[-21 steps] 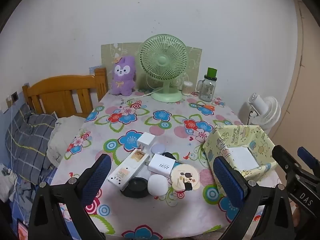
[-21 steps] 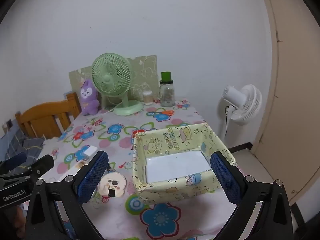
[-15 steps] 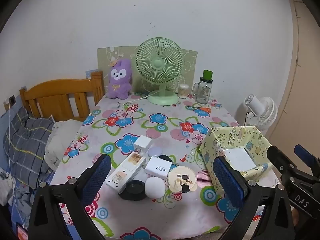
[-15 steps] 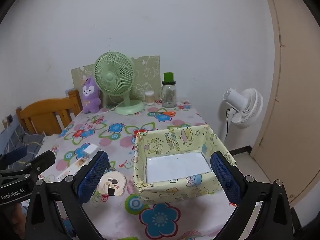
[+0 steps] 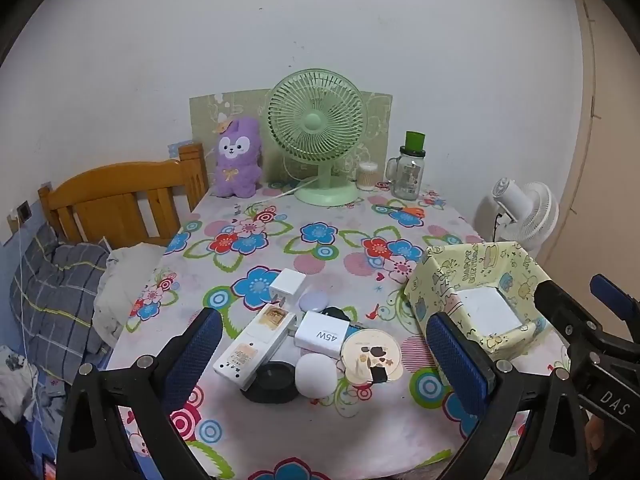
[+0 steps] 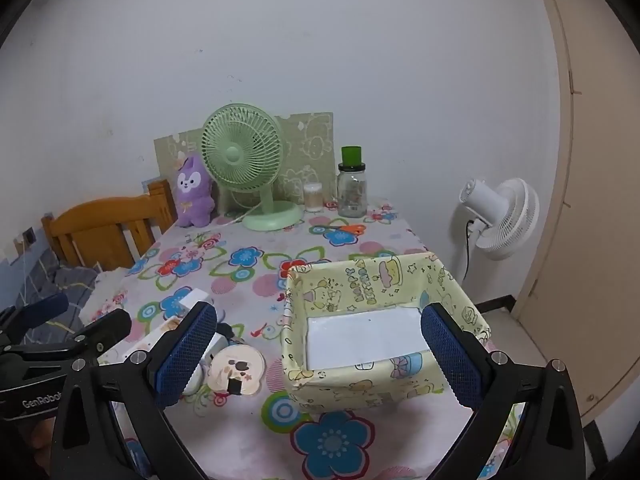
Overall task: Organize rigid objects
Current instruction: 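Move both tools toward the white items beside the yellow paper box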
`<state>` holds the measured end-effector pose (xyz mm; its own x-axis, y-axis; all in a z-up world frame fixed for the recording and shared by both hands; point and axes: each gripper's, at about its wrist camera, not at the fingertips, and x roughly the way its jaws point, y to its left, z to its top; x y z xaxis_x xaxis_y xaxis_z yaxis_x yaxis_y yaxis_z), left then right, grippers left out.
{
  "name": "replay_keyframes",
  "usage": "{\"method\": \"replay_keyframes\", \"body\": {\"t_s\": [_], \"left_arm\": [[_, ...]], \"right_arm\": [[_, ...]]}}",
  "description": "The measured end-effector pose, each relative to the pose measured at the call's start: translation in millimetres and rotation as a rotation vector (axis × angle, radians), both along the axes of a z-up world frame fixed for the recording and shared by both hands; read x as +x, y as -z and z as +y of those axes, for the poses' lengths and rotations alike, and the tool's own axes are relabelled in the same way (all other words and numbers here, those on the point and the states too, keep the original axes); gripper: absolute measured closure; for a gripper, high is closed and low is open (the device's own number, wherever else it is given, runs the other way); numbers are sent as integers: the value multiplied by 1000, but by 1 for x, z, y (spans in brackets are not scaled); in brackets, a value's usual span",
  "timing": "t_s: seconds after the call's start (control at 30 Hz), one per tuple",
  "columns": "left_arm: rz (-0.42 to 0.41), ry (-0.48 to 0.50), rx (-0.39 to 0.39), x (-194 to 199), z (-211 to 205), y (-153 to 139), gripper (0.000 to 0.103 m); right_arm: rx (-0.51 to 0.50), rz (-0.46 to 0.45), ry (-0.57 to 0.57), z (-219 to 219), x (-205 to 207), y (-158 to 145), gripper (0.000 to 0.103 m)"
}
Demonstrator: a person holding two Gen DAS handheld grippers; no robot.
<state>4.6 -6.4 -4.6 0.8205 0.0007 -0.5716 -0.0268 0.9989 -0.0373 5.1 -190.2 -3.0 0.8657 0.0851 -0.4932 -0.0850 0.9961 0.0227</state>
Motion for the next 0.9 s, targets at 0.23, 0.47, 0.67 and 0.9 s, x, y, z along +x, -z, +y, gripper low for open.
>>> {"method": "replay_keyframes", "body": {"t_s": [0.23, 0.47, 0.67, 0.9], "left_arm": [[-47, -13, 12, -5, -1, -4, 0], [-58, -7, 23, -7, -4, -6, 0], [-58, -4, 30, -8, -5, -5, 0], [-58, -4, 26, -8, -5, -5, 0]], "right_arm": [[15, -11, -1, -2, -2, -2, 0], [16, -6, -4, -2, -1, -3, 0], [13, -36, 15, -2, -4, -4, 0], [-19, -68, 24, 0, -6, -6, 0]]}}
